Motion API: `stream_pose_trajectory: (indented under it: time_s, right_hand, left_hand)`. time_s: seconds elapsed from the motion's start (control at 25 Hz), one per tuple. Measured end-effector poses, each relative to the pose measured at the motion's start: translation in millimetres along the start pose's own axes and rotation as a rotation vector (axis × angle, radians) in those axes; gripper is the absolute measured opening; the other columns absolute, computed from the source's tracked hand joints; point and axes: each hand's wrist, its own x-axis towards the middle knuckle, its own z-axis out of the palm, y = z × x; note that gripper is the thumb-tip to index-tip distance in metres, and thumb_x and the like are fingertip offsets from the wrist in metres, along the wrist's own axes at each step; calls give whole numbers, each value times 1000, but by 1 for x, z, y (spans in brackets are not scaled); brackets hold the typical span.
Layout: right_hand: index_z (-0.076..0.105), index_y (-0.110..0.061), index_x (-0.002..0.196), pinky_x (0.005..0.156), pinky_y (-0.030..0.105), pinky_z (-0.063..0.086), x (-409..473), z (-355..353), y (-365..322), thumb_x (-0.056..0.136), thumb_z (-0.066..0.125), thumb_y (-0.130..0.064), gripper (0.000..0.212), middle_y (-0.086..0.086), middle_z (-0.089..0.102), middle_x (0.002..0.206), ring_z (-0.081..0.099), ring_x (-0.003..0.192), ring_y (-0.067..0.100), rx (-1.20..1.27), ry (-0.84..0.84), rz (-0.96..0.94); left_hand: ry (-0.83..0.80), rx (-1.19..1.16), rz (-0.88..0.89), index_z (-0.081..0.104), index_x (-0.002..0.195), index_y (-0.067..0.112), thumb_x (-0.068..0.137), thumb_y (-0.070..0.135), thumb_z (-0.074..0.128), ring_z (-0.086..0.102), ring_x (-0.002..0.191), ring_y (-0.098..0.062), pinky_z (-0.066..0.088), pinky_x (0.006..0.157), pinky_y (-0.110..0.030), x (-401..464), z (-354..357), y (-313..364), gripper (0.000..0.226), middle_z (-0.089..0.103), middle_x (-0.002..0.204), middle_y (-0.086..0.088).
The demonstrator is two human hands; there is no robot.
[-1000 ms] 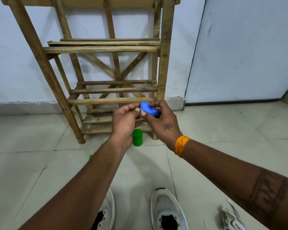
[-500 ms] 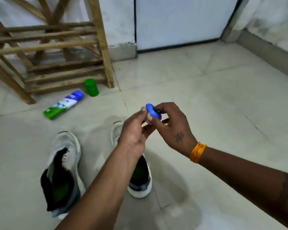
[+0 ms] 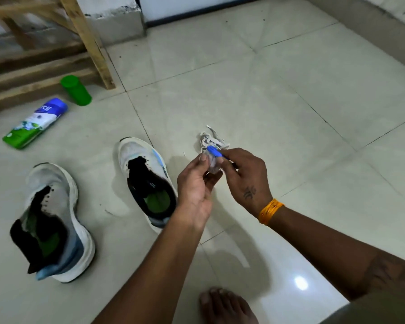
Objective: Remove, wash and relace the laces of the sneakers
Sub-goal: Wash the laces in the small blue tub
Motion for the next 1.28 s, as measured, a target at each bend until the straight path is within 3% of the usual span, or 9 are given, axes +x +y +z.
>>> stream_pose_trajectory:
  time_s: [0.24,0.4,0.56,0.68,0.76,0.84,1.0,1.12,1.28]
  right_hand:
    - [75,-13,97,70,35,62,11,-10,41,106,54,-24,25,7,72,89,69,85,29,343,54,400]
    - [72,-19,93,71,41,61,-9,-14,87,100,60,-19,14,8,71,95,69,95,33,237,-54,642]
    - [76,-20,95,83,31,48,-23,-16,98,95,66,-24,11,-2,70,99,63,101,23,-104,-444,528]
    - [73,-24,105,83,33,44,-18,-20,86,89,71,-34,19,0,60,103,54,102,21,-294,-465,381]
    - [73,-25,103,80,27,45,-8,-26,67,89,73,-31,16,-3,62,101,56,92,13,-136,-363,329]
    - [74,-26,99,75,21,49,3,-26,46,90,75,-30,11,-8,70,94,60,78,4,90,-419,313]
    - [72,-20,96,65,39,61,10,-15,30,90,77,-30,13,-1,74,83,69,73,14,147,-499,313]
    - [75,-17,91,54,33,60,13,-17,26,90,79,-28,13,3,71,78,65,65,12,225,-530,314]
    - [74,-8,74,51,31,52,16,-11,18,83,81,-23,19,12,67,64,56,53,13,200,-468,373]
  left_hand:
    - [16,-33,-121,72,106,11,103,13,55,71,89,-21,57,88,-35,0,-7,-19,17,76,96,-8]
    - [104,-64,-215,68,114,10,106,13,48,68,93,-23,56,89,-37,-2,-17,-29,22,73,102,-11]
    - [126,-73,-239,66,129,12,105,14,46,68,103,-26,54,92,-37,-2,-30,-37,31,71,119,-13]
    - [108,-61,-210,64,129,14,104,11,47,68,105,-27,52,98,-40,-1,-31,-36,31,68,128,-13]
    - [92,-38,-169,63,130,15,104,8,45,69,101,-25,54,95,-39,-2,-29,-34,32,67,129,-14]
    - [67,-4,-130,61,132,13,104,4,43,71,98,-24,55,93,-38,-2,-27,-29,35,68,128,-15]
    - [-77,228,-9,58,137,11,87,-15,50,70,106,-24,52,101,-40,0,-25,-16,57,73,122,-11]
    - [-101,537,154,58,139,17,75,-25,48,68,115,-17,54,92,-29,0,-26,-8,78,72,126,-5]
    - [-119,715,254,60,135,27,71,-13,56,69,115,-17,54,103,-44,-4,-26,-10,76,73,122,4]
